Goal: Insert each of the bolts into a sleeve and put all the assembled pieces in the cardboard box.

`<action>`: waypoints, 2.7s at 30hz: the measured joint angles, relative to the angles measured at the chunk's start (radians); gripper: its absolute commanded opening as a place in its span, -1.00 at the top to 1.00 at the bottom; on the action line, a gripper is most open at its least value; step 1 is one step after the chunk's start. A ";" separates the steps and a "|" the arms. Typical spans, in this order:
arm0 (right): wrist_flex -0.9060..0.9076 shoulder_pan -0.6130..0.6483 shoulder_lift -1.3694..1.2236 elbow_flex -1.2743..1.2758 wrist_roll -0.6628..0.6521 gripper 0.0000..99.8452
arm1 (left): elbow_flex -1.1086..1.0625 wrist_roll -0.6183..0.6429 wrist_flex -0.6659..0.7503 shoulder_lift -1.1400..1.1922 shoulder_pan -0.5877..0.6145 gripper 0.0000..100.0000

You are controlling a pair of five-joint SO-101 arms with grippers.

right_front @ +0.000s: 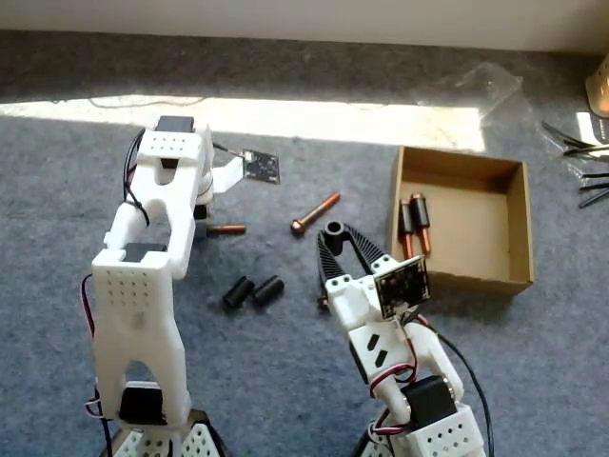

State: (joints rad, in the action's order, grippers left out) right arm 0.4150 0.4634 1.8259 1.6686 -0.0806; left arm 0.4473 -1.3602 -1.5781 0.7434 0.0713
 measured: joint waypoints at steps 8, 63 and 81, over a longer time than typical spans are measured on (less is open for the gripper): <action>0.000 0.000 0.000 0.000 0.000 0.99 | 0.000 0.000 -0.048 0.000 0.002 0.85; 0.000 0.000 0.000 0.000 -0.104 0.99 | 0.282 0.000 -0.130 0.002 -0.052 0.79; 0.000 0.000 0.000 0.000 -0.106 0.99 | 0.615 0.520 -0.164 0.002 -0.052 0.79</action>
State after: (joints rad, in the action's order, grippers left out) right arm 0.4150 0.4634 1.8259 1.6686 -0.1864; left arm 1.0625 -0.8401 -1.7423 0.7449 0.0192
